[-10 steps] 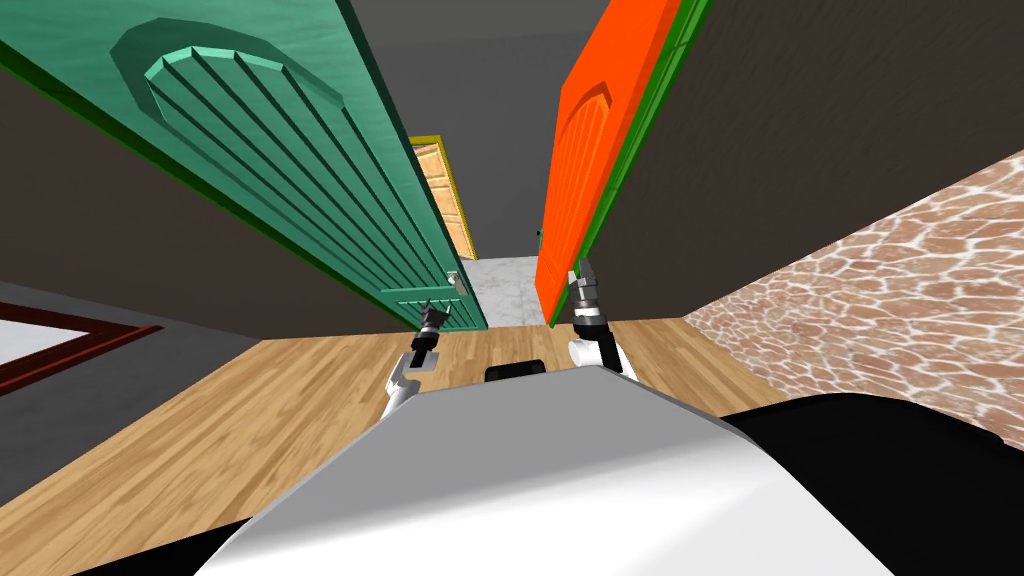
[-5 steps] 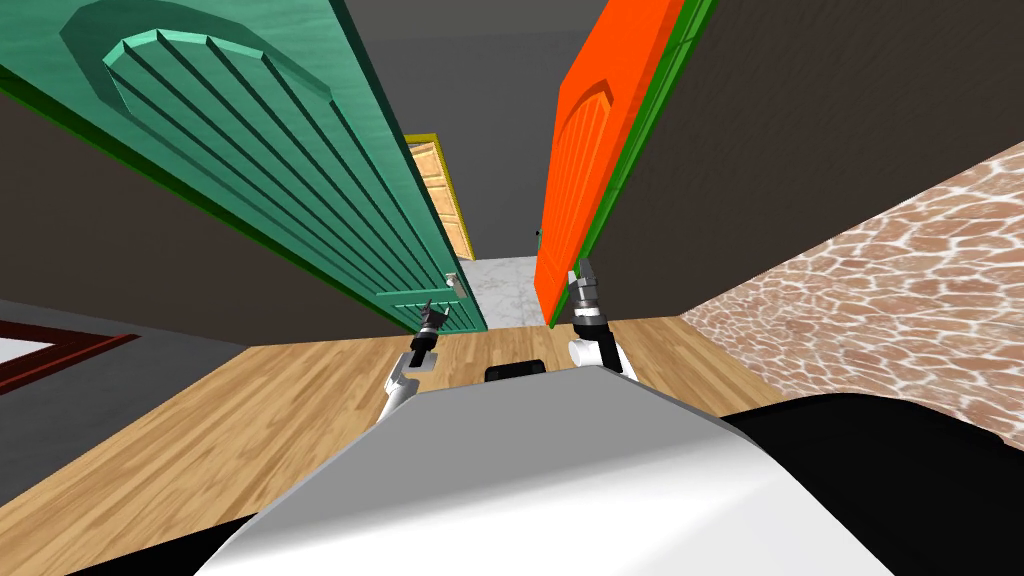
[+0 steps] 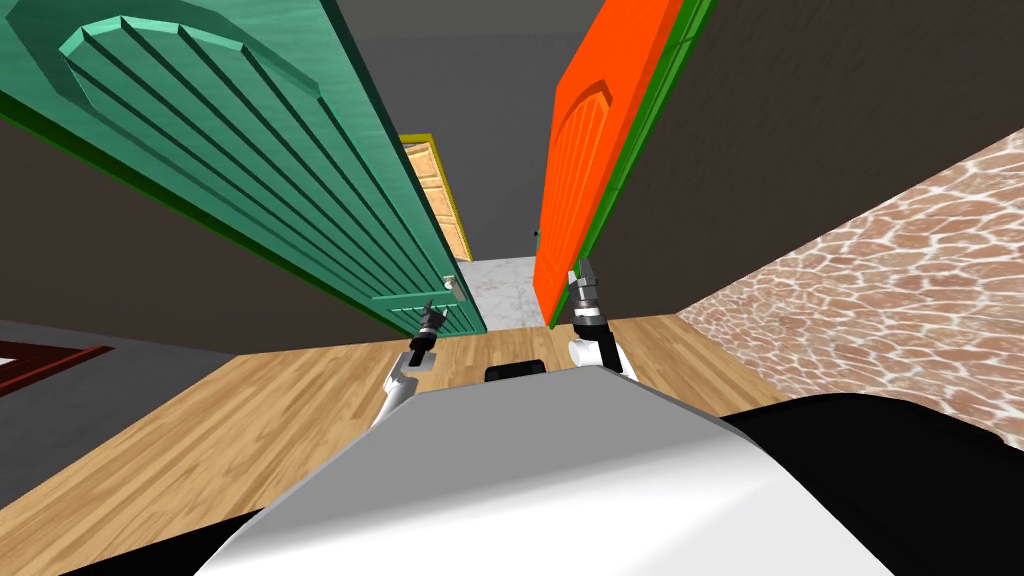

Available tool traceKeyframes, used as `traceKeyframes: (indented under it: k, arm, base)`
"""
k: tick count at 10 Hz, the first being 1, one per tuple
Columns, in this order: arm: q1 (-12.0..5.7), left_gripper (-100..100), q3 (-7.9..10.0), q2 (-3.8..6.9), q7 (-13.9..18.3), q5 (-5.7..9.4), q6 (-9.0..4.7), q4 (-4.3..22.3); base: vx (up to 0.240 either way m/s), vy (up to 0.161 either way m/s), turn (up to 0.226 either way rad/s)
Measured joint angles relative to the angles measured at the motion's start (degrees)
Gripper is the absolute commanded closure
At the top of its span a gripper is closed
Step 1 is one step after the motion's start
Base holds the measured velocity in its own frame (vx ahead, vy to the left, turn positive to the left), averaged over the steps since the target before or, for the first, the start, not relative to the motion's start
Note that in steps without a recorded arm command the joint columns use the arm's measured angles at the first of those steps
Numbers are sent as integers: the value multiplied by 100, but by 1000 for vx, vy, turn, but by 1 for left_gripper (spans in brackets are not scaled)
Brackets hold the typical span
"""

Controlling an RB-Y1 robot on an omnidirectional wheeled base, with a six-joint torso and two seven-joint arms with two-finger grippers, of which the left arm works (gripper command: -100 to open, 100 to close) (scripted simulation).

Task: Push the door open

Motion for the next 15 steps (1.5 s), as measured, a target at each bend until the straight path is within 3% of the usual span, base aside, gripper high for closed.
traceKeyframes:
  k: [4,9,15]
  arm:
    - [-135,-100,56,81,-652,-123,-33,320]
    - [-235,-100,99,147,-1230,-230,-54,571]
    - [-282,-100,146,117,-1397,-243,-17,630]
  base:
    - [41,29,-41]
    - [26,19,-29]
    - [150,8,-27]
